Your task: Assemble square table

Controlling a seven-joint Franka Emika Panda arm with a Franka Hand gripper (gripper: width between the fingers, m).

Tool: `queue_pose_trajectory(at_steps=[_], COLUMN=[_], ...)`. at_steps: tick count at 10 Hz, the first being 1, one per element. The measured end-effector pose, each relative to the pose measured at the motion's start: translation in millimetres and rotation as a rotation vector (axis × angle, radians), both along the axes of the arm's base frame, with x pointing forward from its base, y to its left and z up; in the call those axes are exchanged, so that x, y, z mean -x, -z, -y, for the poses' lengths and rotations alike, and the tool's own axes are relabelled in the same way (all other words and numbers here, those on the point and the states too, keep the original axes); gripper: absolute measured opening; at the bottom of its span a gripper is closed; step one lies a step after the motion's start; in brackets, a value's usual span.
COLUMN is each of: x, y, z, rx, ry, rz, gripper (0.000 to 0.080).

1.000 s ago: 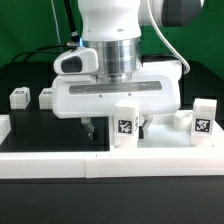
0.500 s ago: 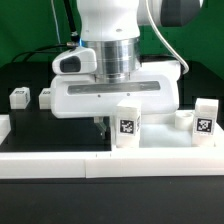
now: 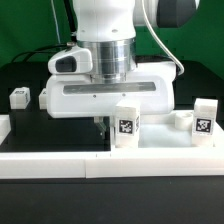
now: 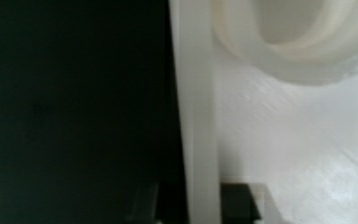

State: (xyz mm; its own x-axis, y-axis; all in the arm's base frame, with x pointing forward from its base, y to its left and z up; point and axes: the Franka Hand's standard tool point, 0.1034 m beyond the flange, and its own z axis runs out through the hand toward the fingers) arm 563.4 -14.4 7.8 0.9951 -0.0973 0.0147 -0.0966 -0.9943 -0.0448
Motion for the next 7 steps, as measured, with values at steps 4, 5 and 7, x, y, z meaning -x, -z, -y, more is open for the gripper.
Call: queue_pose_trajectory(at_steps=[4, 5, 7], x=[0.2, 2.0, 16.2], y=[0.1, 0.3, 0.8], z=[0.4, 11.2, 34.3], rx=[0.0, 0.012, 0.035], ry=[-0.007, -0.052, -0.218], rz=[0.0, 0.021, 0.05], gripper=[0.0054, 0.0054, 0.0054])
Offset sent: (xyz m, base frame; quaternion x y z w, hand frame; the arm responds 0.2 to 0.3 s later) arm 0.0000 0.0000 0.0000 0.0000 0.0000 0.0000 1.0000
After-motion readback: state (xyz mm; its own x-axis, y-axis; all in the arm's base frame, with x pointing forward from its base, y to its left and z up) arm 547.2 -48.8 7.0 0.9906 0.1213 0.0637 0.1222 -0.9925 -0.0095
